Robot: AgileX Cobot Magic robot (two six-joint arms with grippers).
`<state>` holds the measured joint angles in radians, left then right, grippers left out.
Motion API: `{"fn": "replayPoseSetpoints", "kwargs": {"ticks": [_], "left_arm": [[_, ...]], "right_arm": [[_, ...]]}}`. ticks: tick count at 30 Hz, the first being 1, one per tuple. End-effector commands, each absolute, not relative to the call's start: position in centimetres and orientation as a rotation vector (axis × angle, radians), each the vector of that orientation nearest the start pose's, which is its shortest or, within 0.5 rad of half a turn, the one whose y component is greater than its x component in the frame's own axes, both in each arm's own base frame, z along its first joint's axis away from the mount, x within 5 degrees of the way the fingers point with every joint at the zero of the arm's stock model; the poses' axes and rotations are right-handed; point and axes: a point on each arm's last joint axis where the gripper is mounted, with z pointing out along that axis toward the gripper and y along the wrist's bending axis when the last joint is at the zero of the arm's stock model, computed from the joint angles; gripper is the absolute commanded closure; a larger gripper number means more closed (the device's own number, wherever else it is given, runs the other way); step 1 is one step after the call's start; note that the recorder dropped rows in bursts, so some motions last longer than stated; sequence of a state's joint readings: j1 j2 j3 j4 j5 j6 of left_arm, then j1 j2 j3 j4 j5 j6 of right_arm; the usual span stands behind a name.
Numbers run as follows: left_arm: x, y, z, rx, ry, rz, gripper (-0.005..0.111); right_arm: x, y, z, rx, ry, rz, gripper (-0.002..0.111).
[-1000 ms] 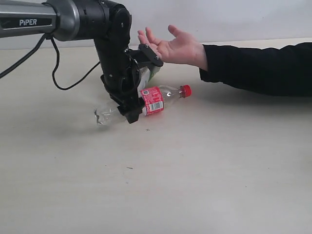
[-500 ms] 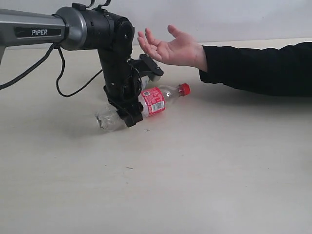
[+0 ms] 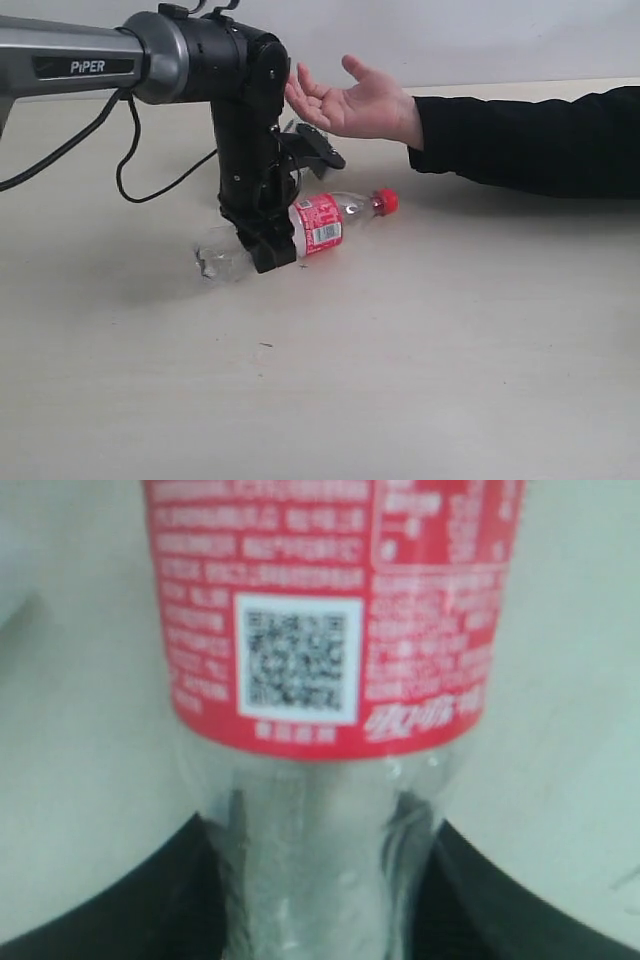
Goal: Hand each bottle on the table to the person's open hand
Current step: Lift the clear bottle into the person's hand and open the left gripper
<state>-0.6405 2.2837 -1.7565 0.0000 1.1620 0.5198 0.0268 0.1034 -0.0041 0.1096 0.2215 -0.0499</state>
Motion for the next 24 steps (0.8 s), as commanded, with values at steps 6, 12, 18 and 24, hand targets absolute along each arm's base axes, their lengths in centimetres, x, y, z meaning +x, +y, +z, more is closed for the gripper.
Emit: {"fn": "replayPoseSetpoints", "kwargs": {"ticks": [6,12,18,24], "left_arm": [[30.0,-31.0,25.5,1.444,2.49,-0.128,0.107],[31.2,-32.1,30.8,0.505,2.558,-0.472,0.107],[33.7,-32.0,31.3,0.048,2.601,-0.708,0.107],[36.9,-31.2,28.3,-0.16,2.705,-0.918,0.107]], "right_arm": [[6.3,0.3,18.8,0.01,1.8,0.072,0.108],[6.3,0.3,18.8,0.01,1.8,0.072,0.108],[6.3,0.3,18.8,0.009,1.803,0.072,0.108],[6.3,0.3,18.8,0.009,1.803,0.072,0.108]]}}
